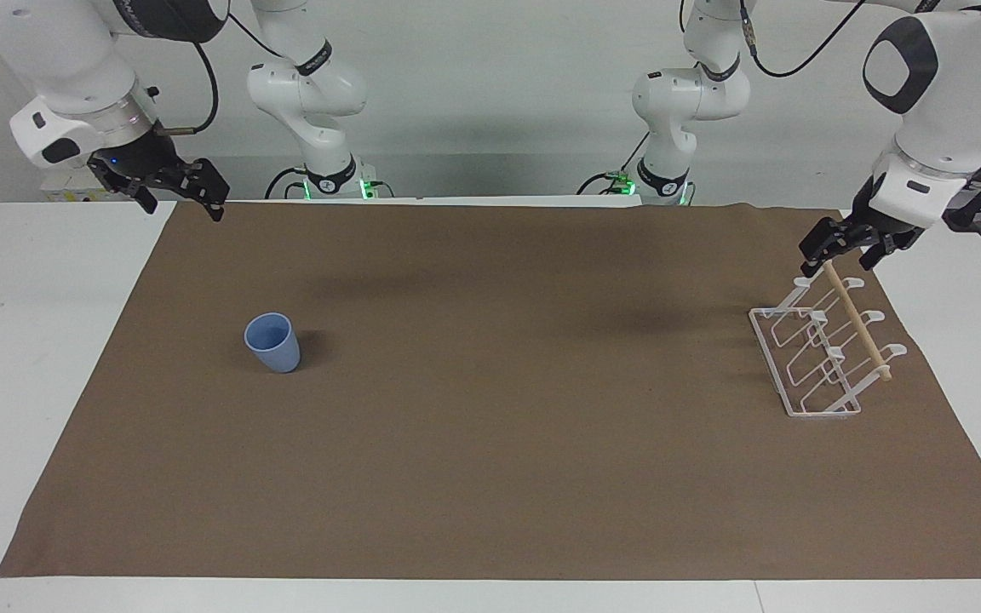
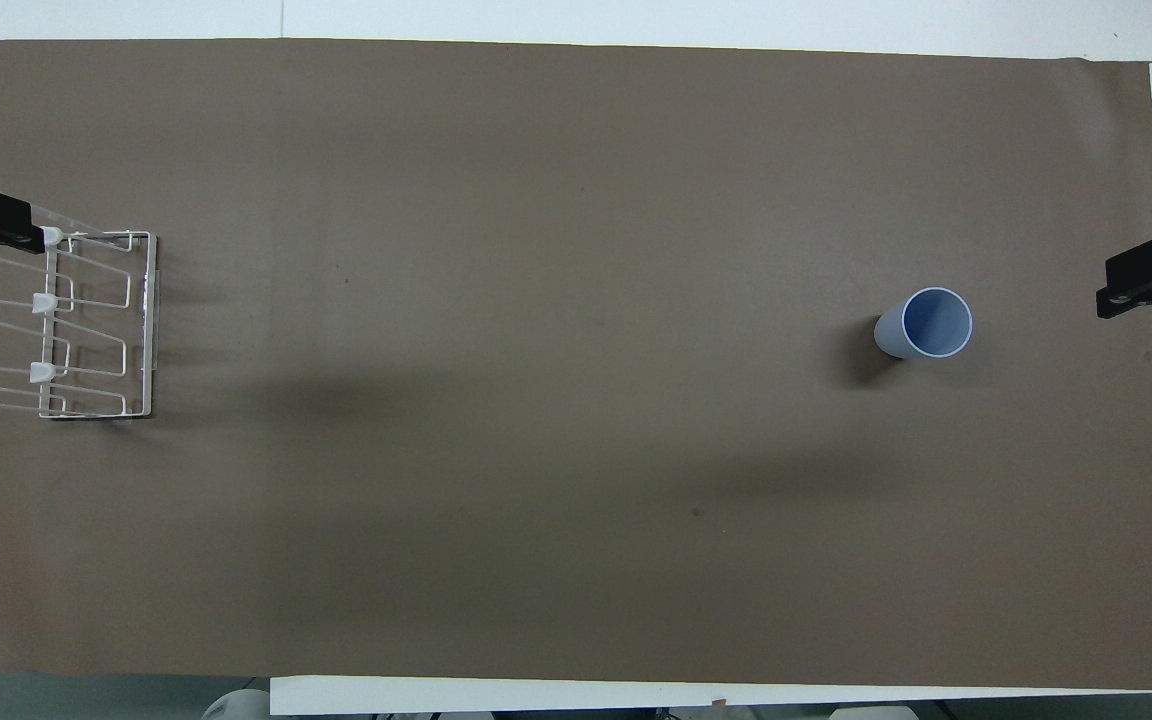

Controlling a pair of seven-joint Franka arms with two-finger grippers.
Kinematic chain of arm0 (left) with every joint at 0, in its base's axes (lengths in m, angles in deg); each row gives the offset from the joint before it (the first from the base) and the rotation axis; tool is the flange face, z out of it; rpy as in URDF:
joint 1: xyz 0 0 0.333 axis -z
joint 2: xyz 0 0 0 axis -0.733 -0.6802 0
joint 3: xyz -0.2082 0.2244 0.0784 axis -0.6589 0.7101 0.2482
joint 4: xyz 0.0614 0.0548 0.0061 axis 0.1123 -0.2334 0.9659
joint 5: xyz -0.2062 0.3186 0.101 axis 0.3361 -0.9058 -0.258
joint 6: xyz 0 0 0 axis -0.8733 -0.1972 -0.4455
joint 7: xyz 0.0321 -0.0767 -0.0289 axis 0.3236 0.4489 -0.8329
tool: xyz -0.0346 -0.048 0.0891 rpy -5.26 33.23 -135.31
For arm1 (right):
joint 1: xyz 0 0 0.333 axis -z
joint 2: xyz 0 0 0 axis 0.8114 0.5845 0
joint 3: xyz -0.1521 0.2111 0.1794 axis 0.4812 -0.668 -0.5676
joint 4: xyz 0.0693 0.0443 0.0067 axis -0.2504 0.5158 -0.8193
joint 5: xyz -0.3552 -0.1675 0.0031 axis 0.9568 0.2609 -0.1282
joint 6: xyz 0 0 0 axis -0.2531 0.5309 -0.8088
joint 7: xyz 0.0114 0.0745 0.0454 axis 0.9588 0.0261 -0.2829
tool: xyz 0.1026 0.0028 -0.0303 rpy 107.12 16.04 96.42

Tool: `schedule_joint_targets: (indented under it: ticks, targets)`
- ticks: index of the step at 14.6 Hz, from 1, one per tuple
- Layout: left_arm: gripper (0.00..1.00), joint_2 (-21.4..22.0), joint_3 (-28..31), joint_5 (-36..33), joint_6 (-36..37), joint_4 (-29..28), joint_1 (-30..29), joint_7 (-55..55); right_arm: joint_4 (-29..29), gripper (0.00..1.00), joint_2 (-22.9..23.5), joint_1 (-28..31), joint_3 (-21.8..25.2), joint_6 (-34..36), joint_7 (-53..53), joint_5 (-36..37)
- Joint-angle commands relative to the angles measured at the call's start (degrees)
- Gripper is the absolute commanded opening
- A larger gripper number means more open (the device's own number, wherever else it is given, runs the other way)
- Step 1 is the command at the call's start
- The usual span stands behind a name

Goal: Hang cup on cup holder
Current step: 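Reach the right gripper down to the light-blue cup's rim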

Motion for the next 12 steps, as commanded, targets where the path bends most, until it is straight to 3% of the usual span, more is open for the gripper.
schedule_joint_targets:
  ticks: [1, 8, 12]
  targets:
    - [1.00, 1.46, 0.17, 0.66, -0.60, -1.77, 0.06, 0.36, -0.05, 1.00, -0.04, 0.35, -0.03, 0.82, -1.88, -0.53]
    - [1.00, 1.46, 0.17, 0.66, -0.69, -1.77, 0.06, 0.36, 2.59, 1.00, -1.18, 0.18, 0.06, -0.75, -5.39, 2.10]
    - [1.00, 1.37, 0.17, 0.66, -0.34, -1.60, 0.41, 0.54, 13.11, 1.00, -2.68, 2.19, 0.06, -14.44, -10.23, 0.79]
